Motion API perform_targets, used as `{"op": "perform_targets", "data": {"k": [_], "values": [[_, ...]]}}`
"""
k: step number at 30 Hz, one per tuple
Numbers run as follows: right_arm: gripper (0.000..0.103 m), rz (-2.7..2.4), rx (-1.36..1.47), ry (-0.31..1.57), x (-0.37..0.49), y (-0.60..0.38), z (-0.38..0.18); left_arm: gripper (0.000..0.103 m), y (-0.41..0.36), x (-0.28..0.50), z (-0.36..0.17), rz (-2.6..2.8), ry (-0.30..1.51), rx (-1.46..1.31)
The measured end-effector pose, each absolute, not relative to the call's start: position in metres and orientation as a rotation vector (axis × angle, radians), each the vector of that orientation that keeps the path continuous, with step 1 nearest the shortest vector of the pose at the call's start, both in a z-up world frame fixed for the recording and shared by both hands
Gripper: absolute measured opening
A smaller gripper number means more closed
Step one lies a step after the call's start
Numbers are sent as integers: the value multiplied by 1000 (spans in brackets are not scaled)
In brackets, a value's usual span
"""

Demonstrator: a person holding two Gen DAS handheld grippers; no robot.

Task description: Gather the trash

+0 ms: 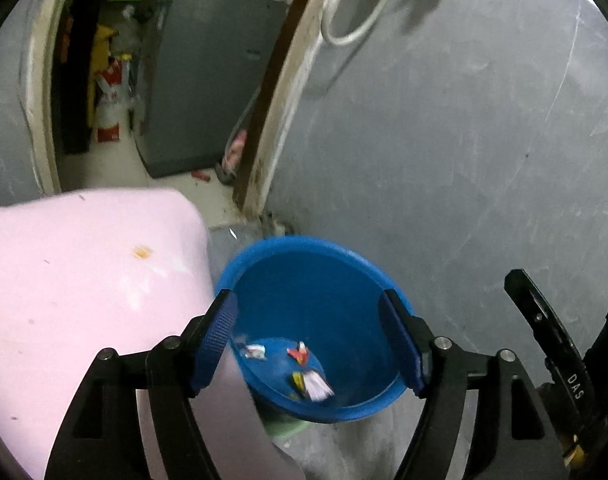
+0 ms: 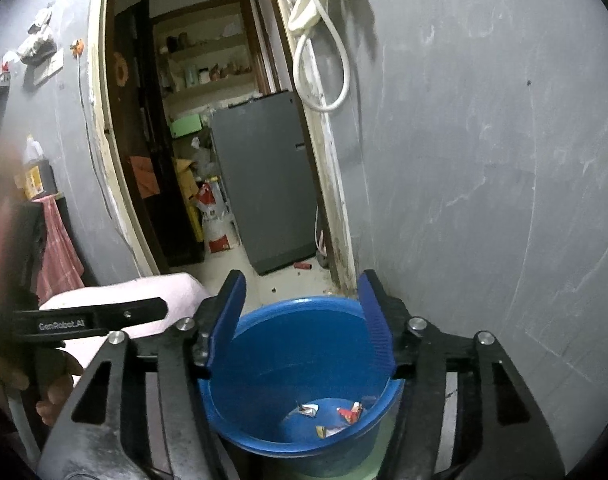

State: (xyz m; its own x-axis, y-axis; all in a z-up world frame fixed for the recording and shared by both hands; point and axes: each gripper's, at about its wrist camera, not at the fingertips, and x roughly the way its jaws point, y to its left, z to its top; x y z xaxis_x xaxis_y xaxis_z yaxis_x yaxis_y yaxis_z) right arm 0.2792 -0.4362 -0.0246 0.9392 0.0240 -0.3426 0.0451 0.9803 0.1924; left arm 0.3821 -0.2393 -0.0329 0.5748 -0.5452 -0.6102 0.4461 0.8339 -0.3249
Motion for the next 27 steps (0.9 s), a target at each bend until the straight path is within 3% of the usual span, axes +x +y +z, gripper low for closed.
{"op": "perform_targets", "data": {"k": [2,3,4,7,14,27], "values": [[67,-8,194,329,275,-433,-14,68,-229,376,-20,-568,719,-147],[69,-7,191,318,273,-431,-10,71,-224,373,-14,-562,702,-148],[74,-4,187,303,269,-428,-4,81,-219,370,-8,-554,680,-151],[82,10,178,268,262,-418,11,92,-195,355,14,-527,582,-177],[102,72,150,191,244,-382,42,99,-139,323,57,-444,436,-182],[103,235,97,95,234,-286,70,102,-22,253,88,-215,276,-177]]}}
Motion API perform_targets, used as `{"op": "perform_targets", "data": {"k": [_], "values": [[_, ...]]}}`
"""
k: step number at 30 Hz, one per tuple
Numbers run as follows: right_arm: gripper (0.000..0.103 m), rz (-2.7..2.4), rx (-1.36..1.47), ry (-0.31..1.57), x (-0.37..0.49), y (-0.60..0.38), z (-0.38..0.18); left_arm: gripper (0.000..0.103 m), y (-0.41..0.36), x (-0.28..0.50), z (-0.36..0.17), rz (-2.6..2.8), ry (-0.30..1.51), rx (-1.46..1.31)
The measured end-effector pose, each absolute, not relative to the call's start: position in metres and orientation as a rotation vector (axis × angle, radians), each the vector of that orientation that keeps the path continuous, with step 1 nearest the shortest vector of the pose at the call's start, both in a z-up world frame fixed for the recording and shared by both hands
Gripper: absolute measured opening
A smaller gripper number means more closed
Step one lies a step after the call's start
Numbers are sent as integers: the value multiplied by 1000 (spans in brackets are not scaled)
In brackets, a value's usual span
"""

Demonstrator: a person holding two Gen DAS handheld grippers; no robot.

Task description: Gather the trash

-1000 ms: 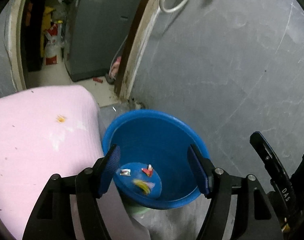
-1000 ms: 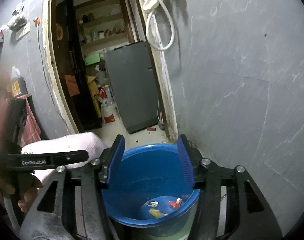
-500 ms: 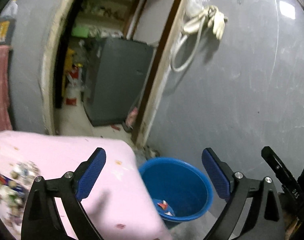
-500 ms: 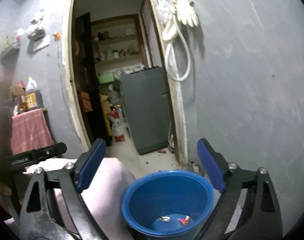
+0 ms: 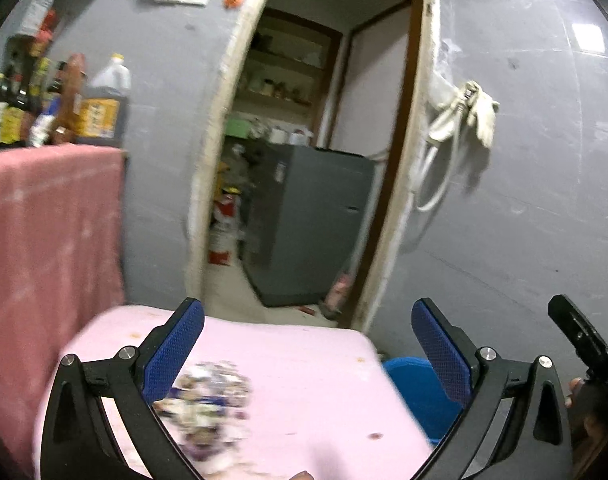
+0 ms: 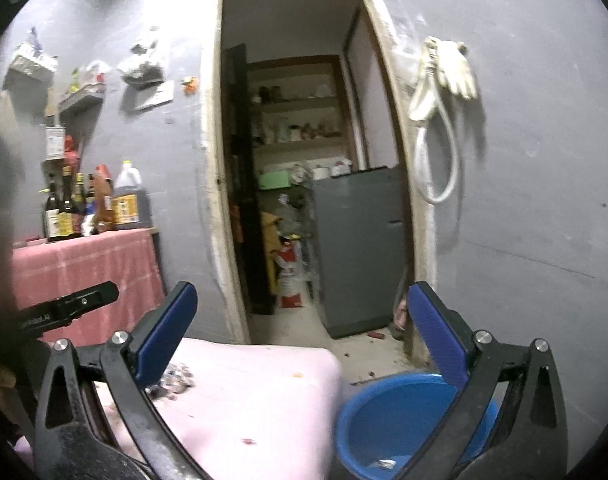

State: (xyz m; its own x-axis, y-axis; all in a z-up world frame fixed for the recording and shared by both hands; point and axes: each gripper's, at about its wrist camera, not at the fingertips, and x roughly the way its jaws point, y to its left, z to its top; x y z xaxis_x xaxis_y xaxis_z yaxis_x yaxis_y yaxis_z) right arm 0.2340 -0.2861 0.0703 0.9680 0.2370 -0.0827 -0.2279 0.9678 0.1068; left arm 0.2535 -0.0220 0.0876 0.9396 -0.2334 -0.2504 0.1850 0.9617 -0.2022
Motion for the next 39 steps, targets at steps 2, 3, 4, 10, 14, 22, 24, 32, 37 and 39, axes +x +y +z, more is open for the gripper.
{"op": "perform_targets", "data": {"k": [2,3,4,10,14,22,24,32,37,39], "values": [[103,264,91,82,232,-270,71,102,-5,243,88,-175,263,-171],[103,280,87,78,232,-261,71,102,1,241,86,-161,260,-171],[103,292,84,78,233,-254,71,102,9,239,85,-146,258,-172],[103,368,65,115,243,-208,60,102,51,231,69,-58,276,-190],[103,401,54,162,253,-187,49,102,72,233,53,-26,322,-210],[103,463,-14,291,281,-153,15,102,100,244,19,8,439,-243],[103,477,-32,325,289,-148,6,102,105,249,9,5,472,-254],[85,511,-52,498,324,-136,-27,101,108,266,-20,-32,594,-254],[75,528,-75,601,342,-128,-46,95,99,272,-32,-75,641,-214],[71,541,-69,636,348,-127,-51,87,97,277,-36,-93,663,-208]]}}
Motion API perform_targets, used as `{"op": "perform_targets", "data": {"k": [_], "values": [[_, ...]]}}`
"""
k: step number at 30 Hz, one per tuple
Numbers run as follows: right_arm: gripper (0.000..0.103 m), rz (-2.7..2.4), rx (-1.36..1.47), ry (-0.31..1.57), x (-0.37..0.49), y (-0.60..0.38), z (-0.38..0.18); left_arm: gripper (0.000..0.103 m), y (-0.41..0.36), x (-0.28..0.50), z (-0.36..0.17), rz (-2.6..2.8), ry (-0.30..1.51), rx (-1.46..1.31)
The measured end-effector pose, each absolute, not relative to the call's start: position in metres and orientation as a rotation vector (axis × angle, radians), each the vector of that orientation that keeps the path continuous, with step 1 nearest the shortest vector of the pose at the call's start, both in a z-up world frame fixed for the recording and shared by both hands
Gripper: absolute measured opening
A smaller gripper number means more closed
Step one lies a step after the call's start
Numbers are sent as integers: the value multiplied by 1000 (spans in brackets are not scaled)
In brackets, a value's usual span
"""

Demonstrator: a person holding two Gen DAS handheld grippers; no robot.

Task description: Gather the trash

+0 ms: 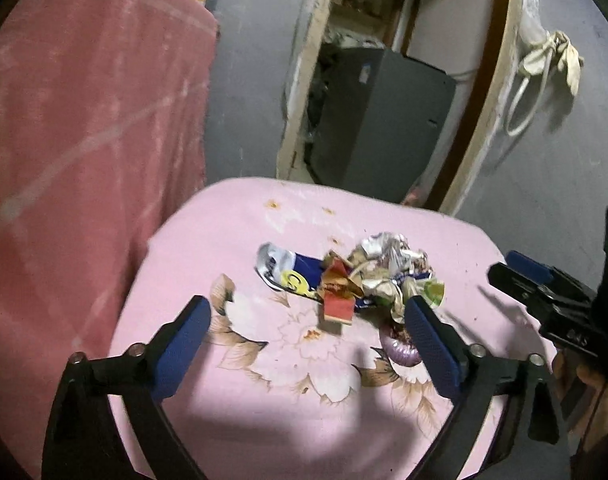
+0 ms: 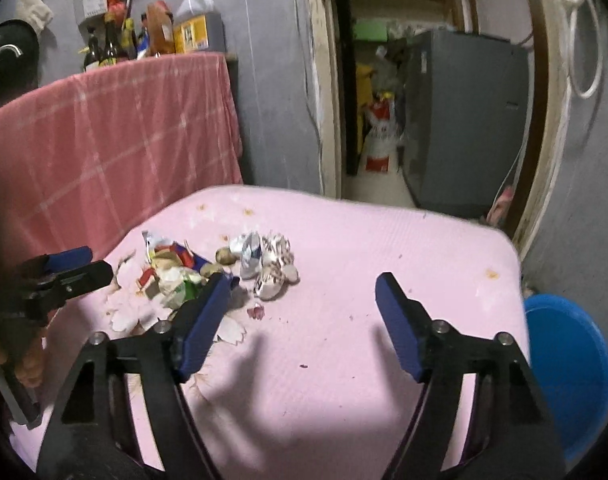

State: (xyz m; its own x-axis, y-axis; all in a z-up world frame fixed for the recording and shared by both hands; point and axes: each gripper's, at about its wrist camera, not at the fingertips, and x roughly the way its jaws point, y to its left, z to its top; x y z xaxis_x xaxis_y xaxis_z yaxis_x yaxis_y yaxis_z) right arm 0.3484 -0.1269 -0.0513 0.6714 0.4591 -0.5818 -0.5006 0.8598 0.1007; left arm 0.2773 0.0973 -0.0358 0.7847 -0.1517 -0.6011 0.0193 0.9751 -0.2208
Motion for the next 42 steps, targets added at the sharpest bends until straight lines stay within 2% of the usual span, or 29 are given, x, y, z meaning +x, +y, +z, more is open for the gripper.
{"op": "perform_targets", "data": {"k": [4,13,21,23,25,32,42], "values": [[63,560,-83,691,361,-117,-56,71,94,288,-40,-123,699,-228],[48,622,-73,813,396,-91,-69,50,84,318,-42,-168,736,-222],[42,652,-57,910,417,-78,-81,37,88,330,-48,-192,791,-254],[33,657,-57,935,420,-76,-84,32,89,331,-49,-197,800,-253],[31,658,-48,936,420,-79,-84,27,89,331,-49,-196,806,-249],[27,658,-71,924,415,-80,-82,24,88,326,-45,-190,796,-260],[27,612,-75,800,382,-115,-61,23,92,298,-32,-160,704,-291]]}}
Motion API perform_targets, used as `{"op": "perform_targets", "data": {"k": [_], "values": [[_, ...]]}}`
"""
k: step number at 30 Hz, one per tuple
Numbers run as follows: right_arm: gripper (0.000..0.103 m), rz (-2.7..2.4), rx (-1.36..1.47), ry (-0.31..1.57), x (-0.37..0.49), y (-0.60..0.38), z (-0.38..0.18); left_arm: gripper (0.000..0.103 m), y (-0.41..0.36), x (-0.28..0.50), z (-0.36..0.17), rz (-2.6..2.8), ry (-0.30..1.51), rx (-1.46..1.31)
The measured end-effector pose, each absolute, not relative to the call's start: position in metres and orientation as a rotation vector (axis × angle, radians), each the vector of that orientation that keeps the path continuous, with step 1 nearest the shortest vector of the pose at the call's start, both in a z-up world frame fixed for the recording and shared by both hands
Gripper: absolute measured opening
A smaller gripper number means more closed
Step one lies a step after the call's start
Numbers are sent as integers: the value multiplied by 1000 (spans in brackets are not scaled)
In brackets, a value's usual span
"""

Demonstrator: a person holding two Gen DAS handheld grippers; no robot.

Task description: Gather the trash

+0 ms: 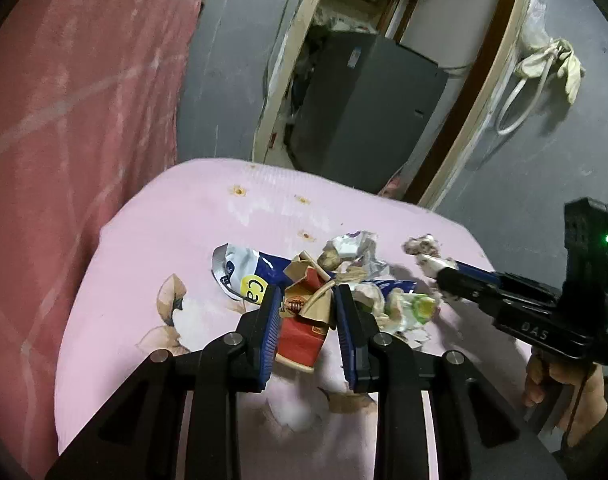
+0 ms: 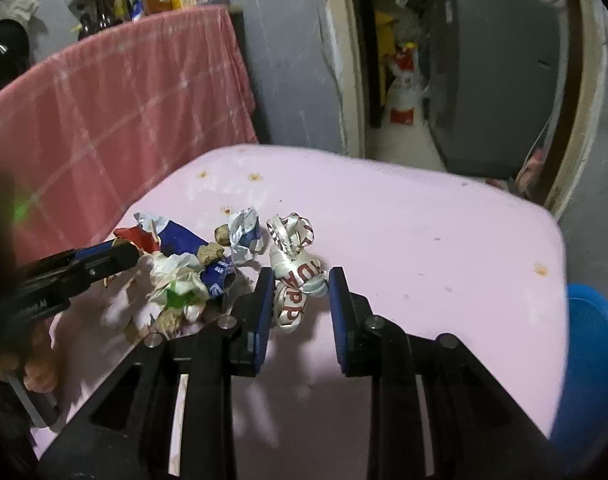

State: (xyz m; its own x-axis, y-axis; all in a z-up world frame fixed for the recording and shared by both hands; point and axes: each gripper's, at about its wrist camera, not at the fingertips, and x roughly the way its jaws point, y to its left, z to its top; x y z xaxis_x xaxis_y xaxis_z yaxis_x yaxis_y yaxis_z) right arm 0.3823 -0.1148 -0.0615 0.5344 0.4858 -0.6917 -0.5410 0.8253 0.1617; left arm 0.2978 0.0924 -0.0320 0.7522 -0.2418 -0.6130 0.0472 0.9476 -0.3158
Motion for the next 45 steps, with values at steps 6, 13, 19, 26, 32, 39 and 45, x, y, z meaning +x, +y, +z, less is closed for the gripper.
{"op": "perform_targets", "data": {"k": [6,13,19,26,32,39,45], "values": [[27,588,-24,652,352,-145,-39,23,77,278,-10,-171,605,-272],[27,549,-20,429,309,-173,6,23,36,261,28,-220,459,-207],[27,476,-35,234,275,-208,47,23,-7,253,58,-285,335,-181],[27,374,-22,124,250,-252,73,23,-60,248,89,-373,219,-152],[27,265,5,89,240,-305,74,24,-112,259,96,-462,205,-122],[27,174,40,82,238,-352,67,24,-163,275,91,-540,220,-106],[27,117,67,119,244,-382,50,24,-198,293,74,-579,286,-85]]}}
